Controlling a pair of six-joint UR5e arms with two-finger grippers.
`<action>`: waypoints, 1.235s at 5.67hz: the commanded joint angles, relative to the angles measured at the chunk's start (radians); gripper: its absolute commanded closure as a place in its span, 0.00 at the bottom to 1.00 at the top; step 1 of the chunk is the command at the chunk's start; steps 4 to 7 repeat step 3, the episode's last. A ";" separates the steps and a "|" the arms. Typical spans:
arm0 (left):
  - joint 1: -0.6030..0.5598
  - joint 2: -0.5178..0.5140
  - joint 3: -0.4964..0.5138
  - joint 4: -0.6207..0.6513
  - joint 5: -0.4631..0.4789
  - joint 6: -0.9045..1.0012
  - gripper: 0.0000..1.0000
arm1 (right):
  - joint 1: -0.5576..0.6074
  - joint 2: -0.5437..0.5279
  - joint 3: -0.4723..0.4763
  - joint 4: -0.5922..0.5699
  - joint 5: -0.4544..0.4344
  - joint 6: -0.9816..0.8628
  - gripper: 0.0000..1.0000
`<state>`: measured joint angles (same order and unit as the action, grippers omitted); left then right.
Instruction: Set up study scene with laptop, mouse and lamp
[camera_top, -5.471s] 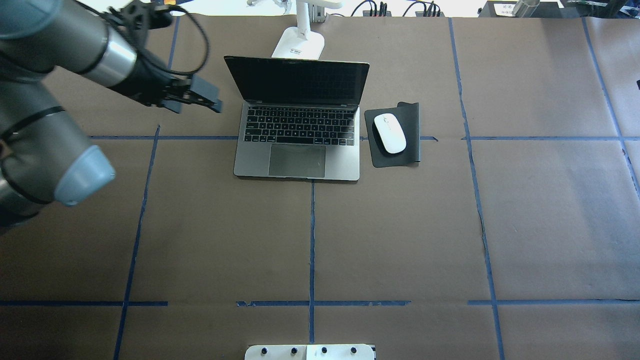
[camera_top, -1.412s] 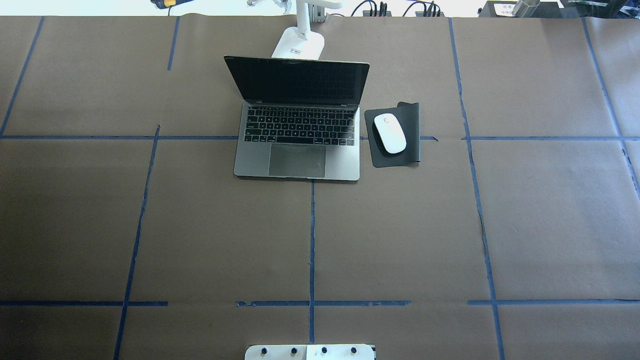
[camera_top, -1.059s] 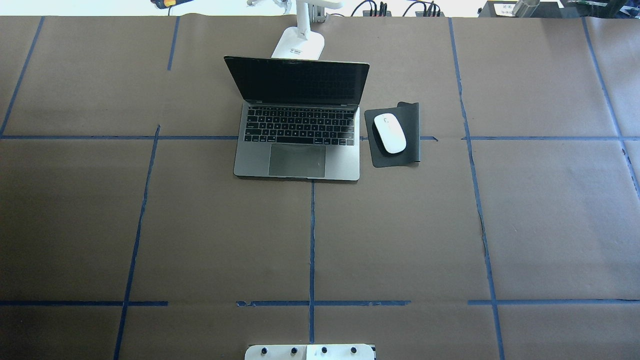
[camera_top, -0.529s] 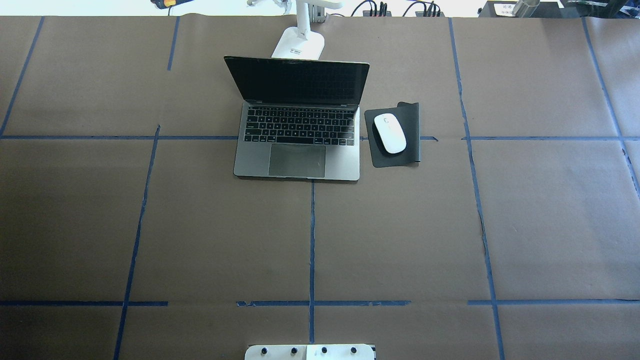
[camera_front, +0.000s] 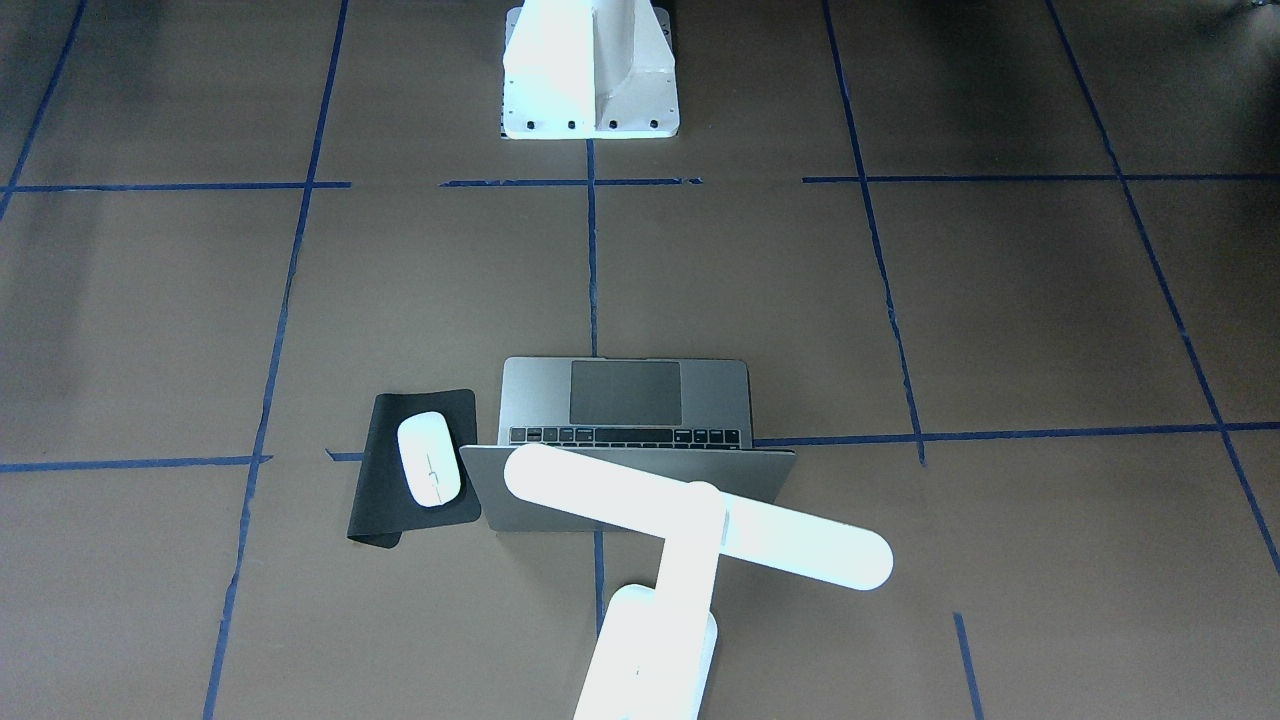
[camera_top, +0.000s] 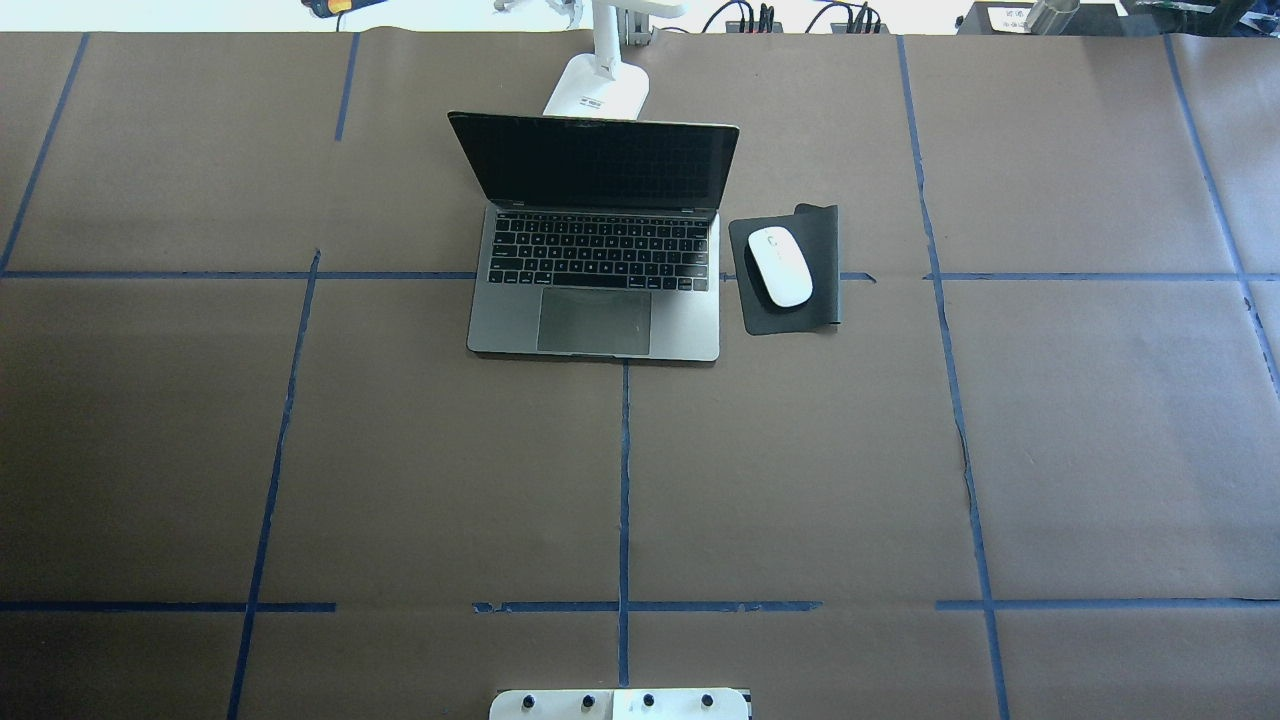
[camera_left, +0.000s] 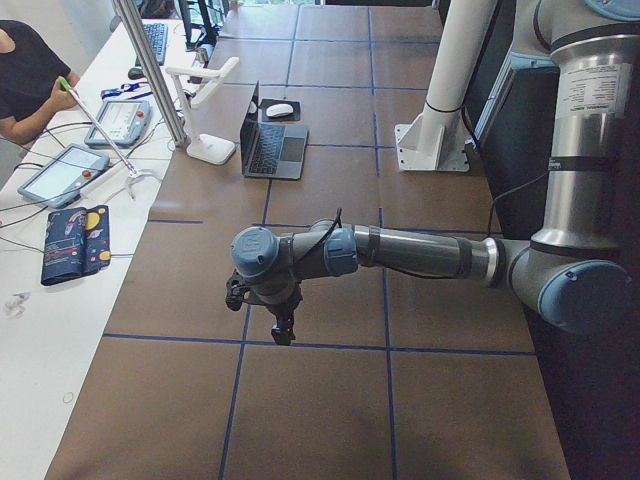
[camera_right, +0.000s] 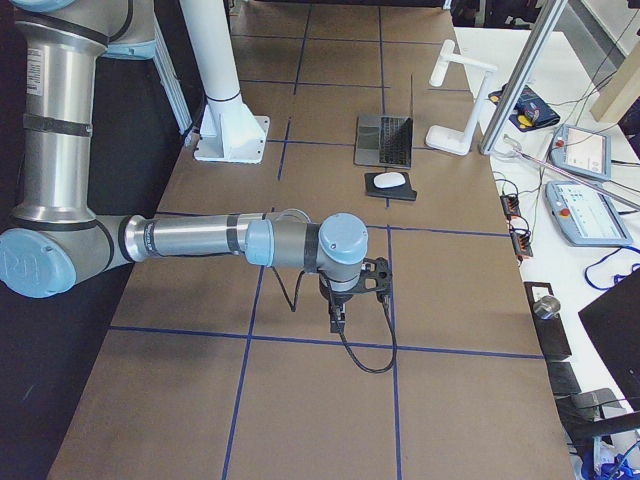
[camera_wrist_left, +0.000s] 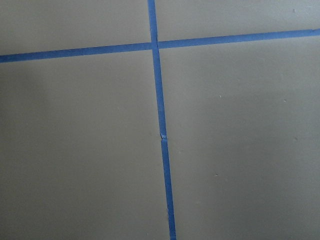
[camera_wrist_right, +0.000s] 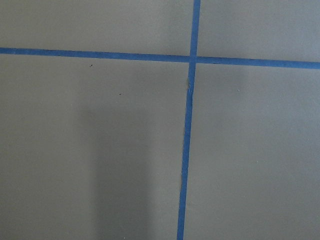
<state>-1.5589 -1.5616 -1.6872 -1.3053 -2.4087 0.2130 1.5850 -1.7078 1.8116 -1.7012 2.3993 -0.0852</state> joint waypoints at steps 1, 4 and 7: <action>-0.001 -0.008 -0.019 -0.002 0.002 -0.001 0.00 | -0.002 0.004 0.003 0.000 0.009 0.005 0.00; -0.006 0.000 -0.035 -0.003 0.002 0.000 0.00 | -0.002 0.004 -0.001 0.000 0.006 0.007 0.00; -0.006 0.000 -0.035 -0.003 0.002 0.000 0.00 | -0.002 0.004 -0.001 0.000 0.006 0.007 0.00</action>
